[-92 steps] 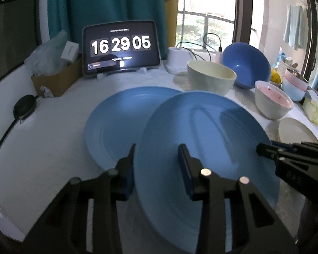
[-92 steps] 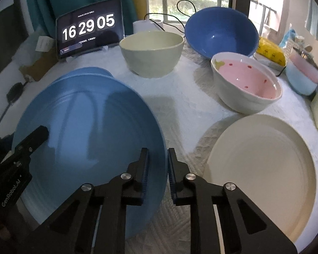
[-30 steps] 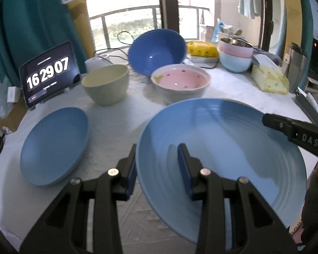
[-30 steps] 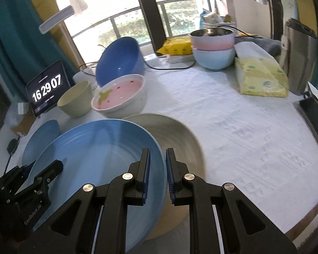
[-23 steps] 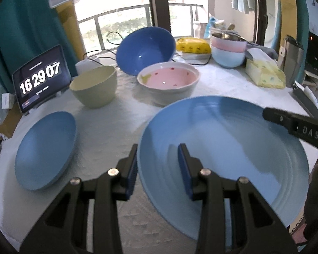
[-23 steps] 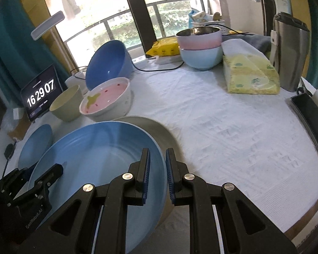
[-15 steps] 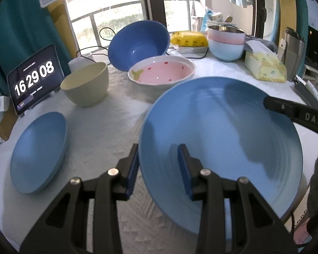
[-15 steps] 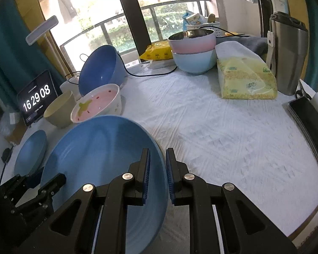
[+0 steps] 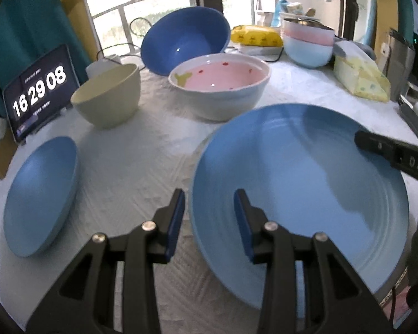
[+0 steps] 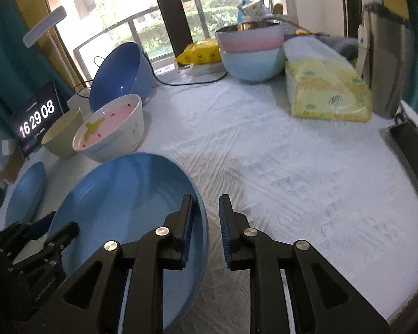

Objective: Organize plates and bowls

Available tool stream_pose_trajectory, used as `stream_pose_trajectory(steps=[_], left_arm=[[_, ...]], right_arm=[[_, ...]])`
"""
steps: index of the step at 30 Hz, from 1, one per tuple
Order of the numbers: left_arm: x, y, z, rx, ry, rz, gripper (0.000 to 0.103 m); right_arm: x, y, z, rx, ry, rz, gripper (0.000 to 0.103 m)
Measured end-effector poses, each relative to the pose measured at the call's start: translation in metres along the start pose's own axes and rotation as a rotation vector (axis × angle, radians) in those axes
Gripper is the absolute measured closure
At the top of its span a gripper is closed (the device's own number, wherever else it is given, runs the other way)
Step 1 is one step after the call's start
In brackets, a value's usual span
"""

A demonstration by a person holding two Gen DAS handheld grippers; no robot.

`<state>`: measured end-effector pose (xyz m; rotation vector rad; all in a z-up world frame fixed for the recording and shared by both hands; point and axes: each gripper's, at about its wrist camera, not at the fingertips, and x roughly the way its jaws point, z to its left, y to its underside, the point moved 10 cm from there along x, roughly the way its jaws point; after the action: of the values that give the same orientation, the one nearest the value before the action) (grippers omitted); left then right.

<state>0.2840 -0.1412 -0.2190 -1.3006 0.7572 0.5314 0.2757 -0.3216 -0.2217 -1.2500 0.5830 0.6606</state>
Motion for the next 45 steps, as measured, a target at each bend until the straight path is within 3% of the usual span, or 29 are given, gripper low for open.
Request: stream_pose_trajectory(steps=[17, 21, 27, 35, 39, 45], left_arm=[[-0.004, 0.011, 0.031, -0.108, 0.027, 0.024, 0.065], [-0.013, 0.011, 0.043, -0.128, 0.019, 0.003, 0.065], [-0.024, 0.010, 0.058, -0.149, 0.012, -0.028, 0.065], [-0.045, 0.002, 0.082, -0.193, -0.008, -0.095, 0.064], [-0.052, 0.004, 0.098, -0.233, -0.005, -0.115, 0.057], [-0.059, 0.007, 0.122, -0.270, -0.029, -0.134, 0.057]], right_arm=[[0.006, 0.013, 0.046, -0.087, 0.000, 0.042, 0.081], [0.005, 0.011, 0.049, -0.093, 0.029, 0.045, 0.079], [-0.011, -0.005, 0.051, -0.114, 0.085, -0.028, 0.069], [-0.019, -0.010, 0.081, -0.164, 0.051, -0.039, 0.068], [-0.021, -0.012, 0.103, -0.196, 0.029, -0.042, 0.068], [-0.020, -0.012, 0.128, -0.231, 0.010, -0.040, 0.068]])
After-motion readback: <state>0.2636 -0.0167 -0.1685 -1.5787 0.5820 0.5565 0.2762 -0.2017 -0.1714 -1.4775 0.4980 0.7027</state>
